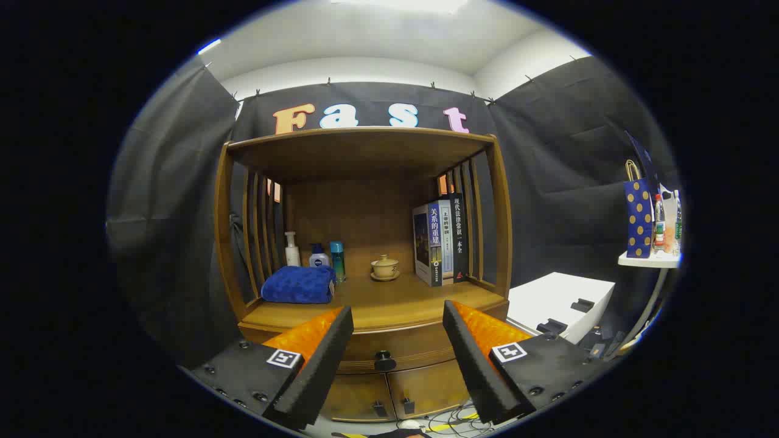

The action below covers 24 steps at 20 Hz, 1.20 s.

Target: Pull open the drawer, take out the items inside it, and place them on the countertop above the cabinet.

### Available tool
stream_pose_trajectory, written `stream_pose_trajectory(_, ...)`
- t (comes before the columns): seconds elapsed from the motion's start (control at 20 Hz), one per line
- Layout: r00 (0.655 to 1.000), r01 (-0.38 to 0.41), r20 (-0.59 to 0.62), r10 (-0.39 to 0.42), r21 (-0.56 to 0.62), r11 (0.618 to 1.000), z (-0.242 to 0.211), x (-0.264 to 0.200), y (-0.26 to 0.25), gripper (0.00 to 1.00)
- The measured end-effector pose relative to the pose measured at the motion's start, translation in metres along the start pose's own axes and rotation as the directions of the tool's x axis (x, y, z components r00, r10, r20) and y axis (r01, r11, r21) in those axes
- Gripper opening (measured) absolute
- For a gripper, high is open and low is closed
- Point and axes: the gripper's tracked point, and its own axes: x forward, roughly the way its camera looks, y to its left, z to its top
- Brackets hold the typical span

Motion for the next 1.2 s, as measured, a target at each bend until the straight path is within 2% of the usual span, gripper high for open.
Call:
stream_pose_trajectory(0.5, 0.999, 0.02, -0.026, -0.02, 0.004, 1.0, -0.007, 0.001, -0.007, 0.98)
stream_pose_trajectory(0.9, 1.0, -0.004, 0.007, 0.004, -0.004, 1.0, 0.001, -0.005, 0.001, 0.98)
stream_pose_trajectory(1.2, 0.999, -0.04, -0.029, 0.041, 0.014, 0.999, -0.026, 0.005, 0.019, 0.98)
